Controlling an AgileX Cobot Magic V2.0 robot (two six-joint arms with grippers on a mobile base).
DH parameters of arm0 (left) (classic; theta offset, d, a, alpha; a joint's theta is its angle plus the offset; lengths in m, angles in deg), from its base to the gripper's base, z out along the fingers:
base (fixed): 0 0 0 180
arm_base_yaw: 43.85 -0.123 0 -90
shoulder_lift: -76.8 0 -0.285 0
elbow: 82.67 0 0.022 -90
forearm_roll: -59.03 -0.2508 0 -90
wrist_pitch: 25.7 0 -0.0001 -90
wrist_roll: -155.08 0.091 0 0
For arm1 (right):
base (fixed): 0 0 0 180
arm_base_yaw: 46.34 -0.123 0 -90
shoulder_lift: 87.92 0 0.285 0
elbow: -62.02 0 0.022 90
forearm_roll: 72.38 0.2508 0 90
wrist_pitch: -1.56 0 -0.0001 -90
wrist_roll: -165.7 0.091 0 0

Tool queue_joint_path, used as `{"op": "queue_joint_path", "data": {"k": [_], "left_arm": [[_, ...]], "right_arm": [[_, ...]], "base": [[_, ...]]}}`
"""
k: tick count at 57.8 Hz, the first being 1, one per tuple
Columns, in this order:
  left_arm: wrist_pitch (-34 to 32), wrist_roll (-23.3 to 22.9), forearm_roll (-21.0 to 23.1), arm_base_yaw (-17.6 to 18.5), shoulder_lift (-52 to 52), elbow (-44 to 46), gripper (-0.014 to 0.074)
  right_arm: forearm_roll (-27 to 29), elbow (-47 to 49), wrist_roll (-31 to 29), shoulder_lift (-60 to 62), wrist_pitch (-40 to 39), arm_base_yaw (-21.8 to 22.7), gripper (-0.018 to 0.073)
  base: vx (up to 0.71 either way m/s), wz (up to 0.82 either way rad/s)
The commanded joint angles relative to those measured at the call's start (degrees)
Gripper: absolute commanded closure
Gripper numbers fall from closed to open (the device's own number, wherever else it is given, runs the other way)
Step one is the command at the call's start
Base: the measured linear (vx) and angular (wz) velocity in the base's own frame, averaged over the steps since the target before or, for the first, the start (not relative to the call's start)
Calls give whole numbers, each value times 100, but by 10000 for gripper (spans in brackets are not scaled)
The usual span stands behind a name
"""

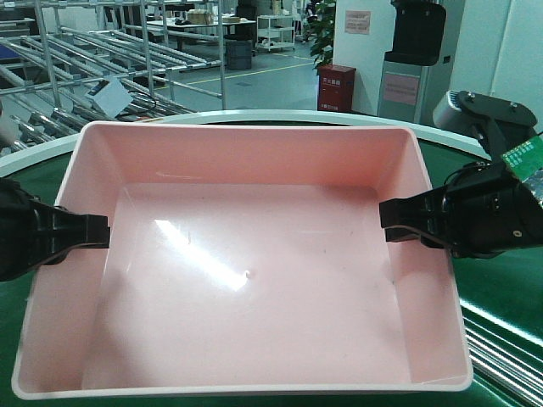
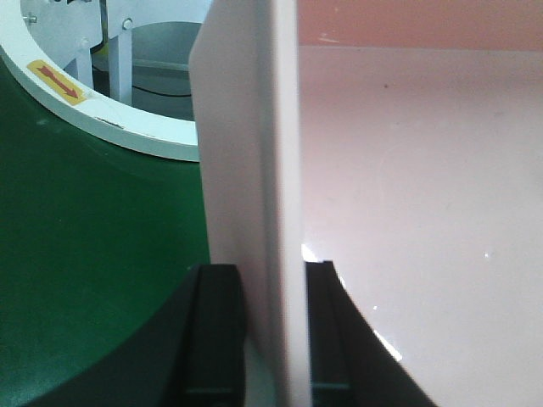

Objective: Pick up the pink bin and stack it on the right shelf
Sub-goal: 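Hold the pink bin with both grippers while driving to the shelf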

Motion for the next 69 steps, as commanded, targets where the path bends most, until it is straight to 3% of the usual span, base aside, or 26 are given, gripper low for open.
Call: {"op": "queue_joint_path", "data": {"k": [1, 41, 69], "left_arm": [[-462, -11, -118, -58, 206, 208, 598], [-467, -11, -118, -58, 206, 208, 598], [-460, -11, -118, -58, 218, 208, 598]], "right_arm": [[-303, 174, -50, 212, -491, 110, 571], [-302, 174, -50, 212, -484, 110, 571], [-302, 174, -50, 196, -479, 110, 571]], "base": [[0, 0], [-10, 2], [-29, -27]]}}
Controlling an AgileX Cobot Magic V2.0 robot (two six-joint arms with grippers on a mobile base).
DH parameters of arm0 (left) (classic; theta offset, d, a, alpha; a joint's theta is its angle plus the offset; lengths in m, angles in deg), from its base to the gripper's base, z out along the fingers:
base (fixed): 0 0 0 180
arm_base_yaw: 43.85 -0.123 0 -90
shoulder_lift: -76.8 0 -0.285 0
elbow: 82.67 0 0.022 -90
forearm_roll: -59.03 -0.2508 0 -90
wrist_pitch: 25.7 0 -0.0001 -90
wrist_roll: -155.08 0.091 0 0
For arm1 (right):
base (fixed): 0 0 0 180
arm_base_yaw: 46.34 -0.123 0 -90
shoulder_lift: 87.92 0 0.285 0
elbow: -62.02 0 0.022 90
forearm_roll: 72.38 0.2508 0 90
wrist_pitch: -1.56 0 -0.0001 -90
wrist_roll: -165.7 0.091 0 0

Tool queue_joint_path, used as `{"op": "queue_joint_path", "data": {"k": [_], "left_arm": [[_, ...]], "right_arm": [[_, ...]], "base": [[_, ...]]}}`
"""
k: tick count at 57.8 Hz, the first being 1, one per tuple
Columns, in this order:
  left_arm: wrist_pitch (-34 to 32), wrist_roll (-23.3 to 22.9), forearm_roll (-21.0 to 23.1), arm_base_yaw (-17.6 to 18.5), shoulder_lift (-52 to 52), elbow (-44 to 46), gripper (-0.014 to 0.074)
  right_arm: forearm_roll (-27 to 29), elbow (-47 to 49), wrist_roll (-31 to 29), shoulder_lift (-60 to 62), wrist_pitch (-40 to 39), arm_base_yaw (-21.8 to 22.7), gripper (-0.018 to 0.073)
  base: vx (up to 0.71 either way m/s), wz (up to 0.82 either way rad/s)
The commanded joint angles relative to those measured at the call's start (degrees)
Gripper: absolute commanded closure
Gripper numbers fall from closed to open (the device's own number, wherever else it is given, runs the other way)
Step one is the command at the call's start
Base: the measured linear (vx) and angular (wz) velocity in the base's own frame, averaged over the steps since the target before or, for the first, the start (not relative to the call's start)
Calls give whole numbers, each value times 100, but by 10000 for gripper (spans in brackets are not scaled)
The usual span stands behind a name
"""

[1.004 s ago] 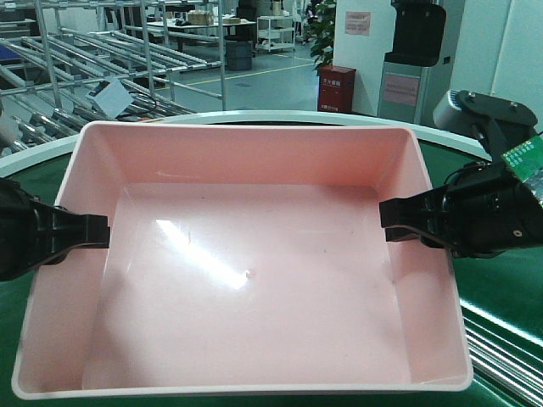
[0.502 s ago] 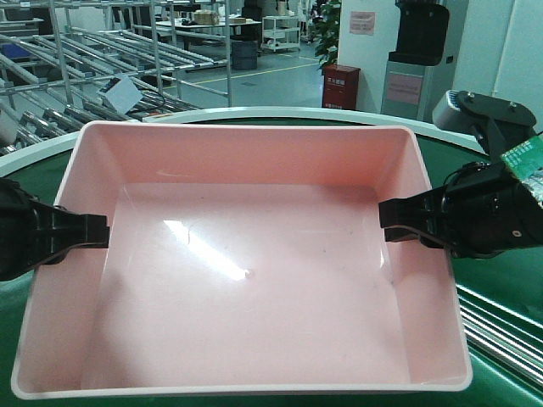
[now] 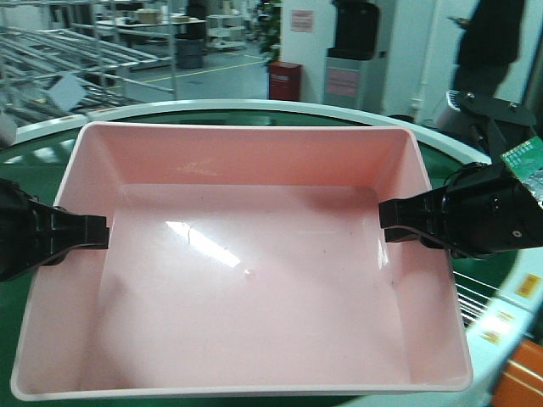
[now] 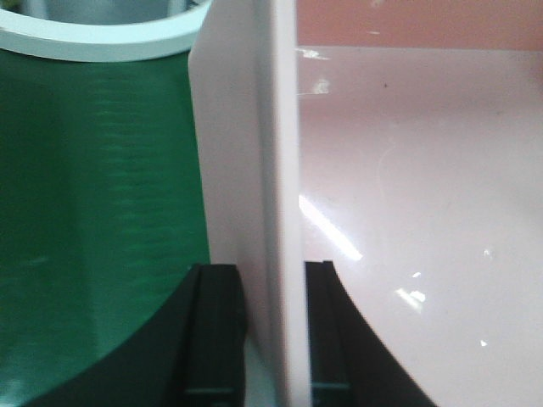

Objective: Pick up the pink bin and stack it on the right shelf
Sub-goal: 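Hold the pink bin with both grippers while driving to the shelf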

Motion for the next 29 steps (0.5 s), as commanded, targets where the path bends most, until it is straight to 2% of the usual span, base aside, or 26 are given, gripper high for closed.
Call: {"op": "queue_joint_path", "data": {"k": [1, 15, 29], "left_arm": [[-490, -11, -118, -58, 218, 208, 598], [-490, -11, -118, -58, 223, 208, 598], [-490, -11, -118, -58, 218, 208, 598]], "right_arm": [[-302, 179, -50, 196, -494, 110, 571], [-302, 179, -50, 196, -494, 110, 571], [-302, 179, -50, 196, -487, 110, 571]], "base": [[-26, -48], [-22, -64], [-17, -87]]}}
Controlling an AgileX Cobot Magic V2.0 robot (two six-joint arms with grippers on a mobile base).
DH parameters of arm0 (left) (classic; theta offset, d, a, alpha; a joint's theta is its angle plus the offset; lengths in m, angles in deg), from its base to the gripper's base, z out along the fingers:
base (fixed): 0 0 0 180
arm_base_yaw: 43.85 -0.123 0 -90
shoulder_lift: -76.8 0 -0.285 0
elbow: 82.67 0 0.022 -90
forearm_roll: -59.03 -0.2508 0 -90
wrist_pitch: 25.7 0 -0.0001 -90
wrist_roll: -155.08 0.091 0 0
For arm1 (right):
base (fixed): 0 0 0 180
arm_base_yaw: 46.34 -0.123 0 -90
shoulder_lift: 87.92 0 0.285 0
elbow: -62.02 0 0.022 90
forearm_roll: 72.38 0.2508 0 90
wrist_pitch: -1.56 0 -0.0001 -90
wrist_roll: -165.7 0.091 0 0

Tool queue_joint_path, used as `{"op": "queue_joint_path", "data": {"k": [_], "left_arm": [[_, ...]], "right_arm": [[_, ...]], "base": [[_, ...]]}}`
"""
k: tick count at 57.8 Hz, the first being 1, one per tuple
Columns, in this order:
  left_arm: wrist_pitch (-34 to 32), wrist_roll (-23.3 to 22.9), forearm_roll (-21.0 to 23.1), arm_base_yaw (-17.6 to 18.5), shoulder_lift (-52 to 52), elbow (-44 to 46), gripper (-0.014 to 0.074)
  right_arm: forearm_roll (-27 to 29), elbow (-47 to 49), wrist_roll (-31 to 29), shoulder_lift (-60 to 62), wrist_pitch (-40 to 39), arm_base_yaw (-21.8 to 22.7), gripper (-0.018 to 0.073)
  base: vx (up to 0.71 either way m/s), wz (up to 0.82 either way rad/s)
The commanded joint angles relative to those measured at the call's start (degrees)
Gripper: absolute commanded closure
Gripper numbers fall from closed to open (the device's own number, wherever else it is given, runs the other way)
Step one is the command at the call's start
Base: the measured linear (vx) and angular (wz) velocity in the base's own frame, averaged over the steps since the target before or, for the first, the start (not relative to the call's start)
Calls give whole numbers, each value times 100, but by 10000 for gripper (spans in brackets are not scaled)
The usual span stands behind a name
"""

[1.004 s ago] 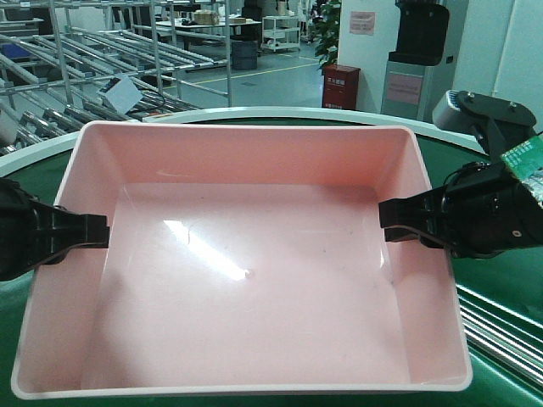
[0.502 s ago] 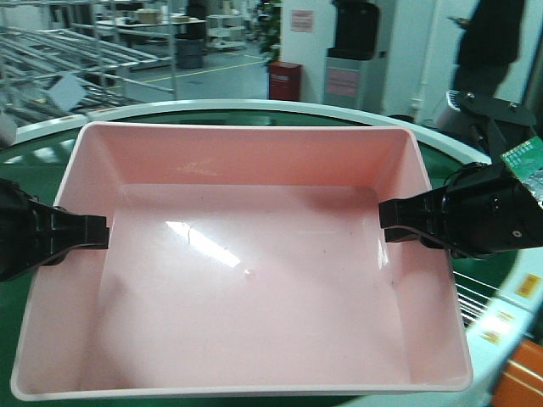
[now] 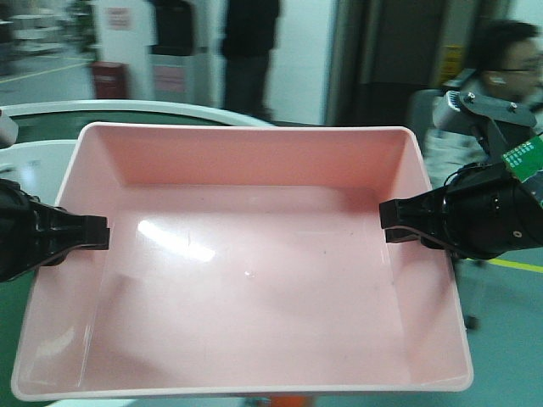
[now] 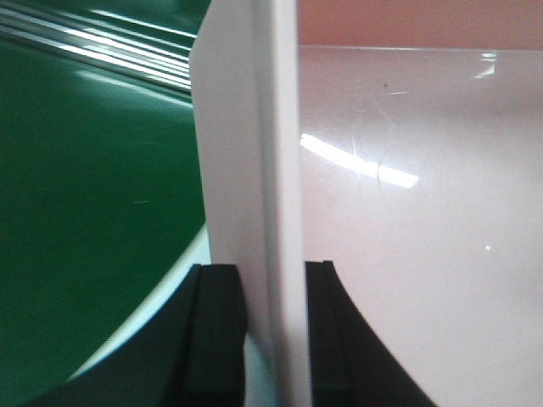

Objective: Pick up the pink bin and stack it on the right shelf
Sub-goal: 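Hold the pink bin with both grippers while driving to the shelf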

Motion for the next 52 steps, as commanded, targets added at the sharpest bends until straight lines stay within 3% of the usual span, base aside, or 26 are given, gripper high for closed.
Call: {"op": "queue_joint_path", "data": {"k": [1, 26, 52], "left_arm": [[-490, -11, -118, -58, 213, 208, 598], [-490, -11, -118, -58, 213, 208, 598], [-490, -11, -118, -58, 213, 208, 598]], "right_arm": [[-302, 179, -50, 196, -493, 110, 571], [-302, 179, -50, 196, -417, 110, 571], [-300, 179, -50, 196, -385, 110, 571]], "base": [[-15, -94], [-5, -88], [17, -63]]}}
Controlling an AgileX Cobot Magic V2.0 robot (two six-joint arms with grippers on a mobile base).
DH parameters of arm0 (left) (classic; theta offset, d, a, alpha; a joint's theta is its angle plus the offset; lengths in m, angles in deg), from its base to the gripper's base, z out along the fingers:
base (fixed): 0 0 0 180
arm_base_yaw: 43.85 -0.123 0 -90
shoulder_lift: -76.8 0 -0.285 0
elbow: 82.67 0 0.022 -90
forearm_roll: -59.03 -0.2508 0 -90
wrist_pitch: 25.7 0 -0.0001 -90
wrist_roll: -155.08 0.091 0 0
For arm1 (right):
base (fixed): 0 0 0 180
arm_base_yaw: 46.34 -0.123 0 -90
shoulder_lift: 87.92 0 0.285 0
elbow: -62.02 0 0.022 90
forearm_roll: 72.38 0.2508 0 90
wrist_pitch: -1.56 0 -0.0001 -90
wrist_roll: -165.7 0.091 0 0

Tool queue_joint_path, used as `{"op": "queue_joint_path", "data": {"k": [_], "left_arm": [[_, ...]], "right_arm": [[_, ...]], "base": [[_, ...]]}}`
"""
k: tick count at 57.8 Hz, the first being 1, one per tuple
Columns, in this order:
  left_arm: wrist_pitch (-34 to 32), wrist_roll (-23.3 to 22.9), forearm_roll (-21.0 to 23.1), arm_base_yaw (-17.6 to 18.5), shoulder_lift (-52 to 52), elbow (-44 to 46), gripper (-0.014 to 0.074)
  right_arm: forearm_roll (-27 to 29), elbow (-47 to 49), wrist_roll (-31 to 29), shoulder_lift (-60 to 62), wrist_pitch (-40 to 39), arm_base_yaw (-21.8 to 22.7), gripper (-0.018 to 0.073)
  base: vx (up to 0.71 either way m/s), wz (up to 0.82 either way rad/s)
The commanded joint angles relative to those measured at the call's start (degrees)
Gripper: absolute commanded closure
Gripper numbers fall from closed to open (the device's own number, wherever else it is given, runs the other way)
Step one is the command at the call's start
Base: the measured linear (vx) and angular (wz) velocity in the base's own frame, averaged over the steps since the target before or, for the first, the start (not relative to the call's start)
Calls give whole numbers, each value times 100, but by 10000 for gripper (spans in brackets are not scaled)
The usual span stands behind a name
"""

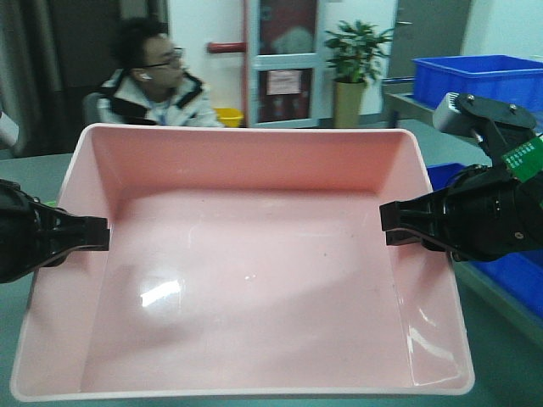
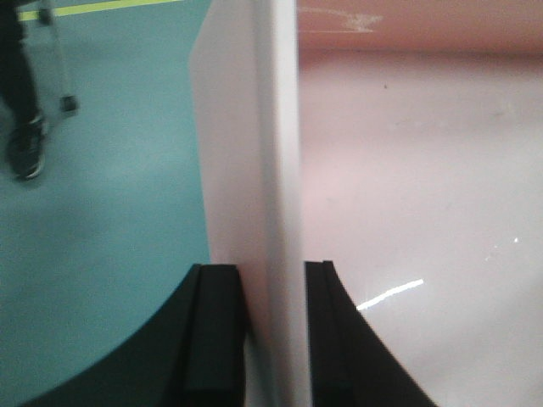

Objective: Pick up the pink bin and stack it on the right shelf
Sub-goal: 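Hold the pink bin with both grippers while driving to the shelf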

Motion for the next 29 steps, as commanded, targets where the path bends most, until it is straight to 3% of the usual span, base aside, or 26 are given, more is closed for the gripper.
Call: {"op": "queue_joint_path", "data": {"k": [1, 29], "left_arm": [[-513, -11, -118, -58, 213, 208, 598], [-513, -11, -118, -58, 213, 208, 598]], "right_arm": [[-300, 179, -50, 196, -465, 110, 571], [-300, 179, -50, 196, -459, 110, 571]], "base": [[25, -57], [32, -45]]}}
